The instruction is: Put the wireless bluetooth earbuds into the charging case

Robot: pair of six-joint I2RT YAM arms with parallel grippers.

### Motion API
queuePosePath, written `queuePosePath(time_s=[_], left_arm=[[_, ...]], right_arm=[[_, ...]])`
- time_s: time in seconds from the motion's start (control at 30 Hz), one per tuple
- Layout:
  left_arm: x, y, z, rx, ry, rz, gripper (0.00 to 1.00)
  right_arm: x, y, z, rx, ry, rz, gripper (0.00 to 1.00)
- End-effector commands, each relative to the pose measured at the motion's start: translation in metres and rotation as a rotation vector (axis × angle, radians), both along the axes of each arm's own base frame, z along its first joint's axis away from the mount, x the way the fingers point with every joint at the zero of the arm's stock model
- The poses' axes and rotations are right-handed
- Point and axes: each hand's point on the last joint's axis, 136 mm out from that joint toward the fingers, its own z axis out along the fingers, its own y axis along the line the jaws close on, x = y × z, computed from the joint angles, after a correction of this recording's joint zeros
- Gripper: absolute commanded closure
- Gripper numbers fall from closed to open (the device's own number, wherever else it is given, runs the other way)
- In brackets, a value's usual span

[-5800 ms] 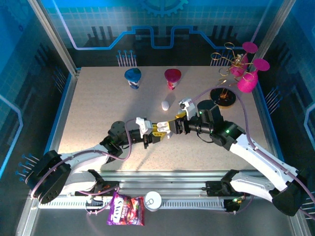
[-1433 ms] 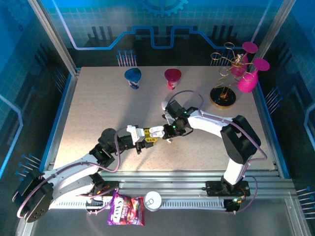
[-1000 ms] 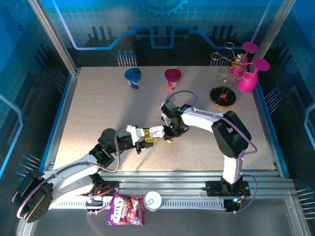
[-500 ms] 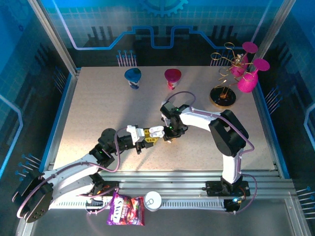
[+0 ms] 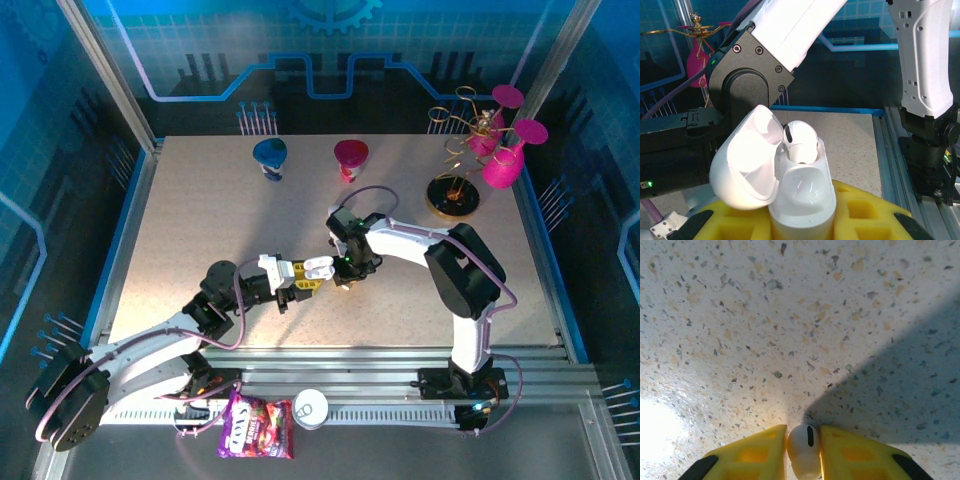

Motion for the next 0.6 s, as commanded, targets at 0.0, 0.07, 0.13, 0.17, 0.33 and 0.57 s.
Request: queuePosePath(time_s=[0.0,0.07,0.13,0.17,0.33,0.57], left_arm=[[-0.001,0.000,0.006,-0.028,-0.023,-0.004,1.00],[0.002,0.001,0.006,-0.032,-0.024,0.012,1.00],[0.007,0.001,0.006,-0.034,-0.020,0.032,1.00],[0.009,0.000,0.006,-0.037,-0.017,0.040,1.00],[0.021,-0.003,0.008,-0.068,-0.027,0.069,0.99],[0.028,-0.011,0.013,-0.100,-0.044,0.056,0.99]], right_arm=[[0.001,0.007,0.019,0.111,-0.033,-0.033,0.78],[0.005,0.006,0.033,0.173,-0.075,-0.055,0.78],[0.009,0.002,0.053,0.236,-0.139,-0.079,0.78],[0.012,0.001,0.062,0.262,-0.170,-0.085,0.78],[0.017,-0.005,0.124,0.439,-0.376,-0.092,0.78],[0.007,-0.014,0.210,0.631,-0.690,-0.054,0.80]])
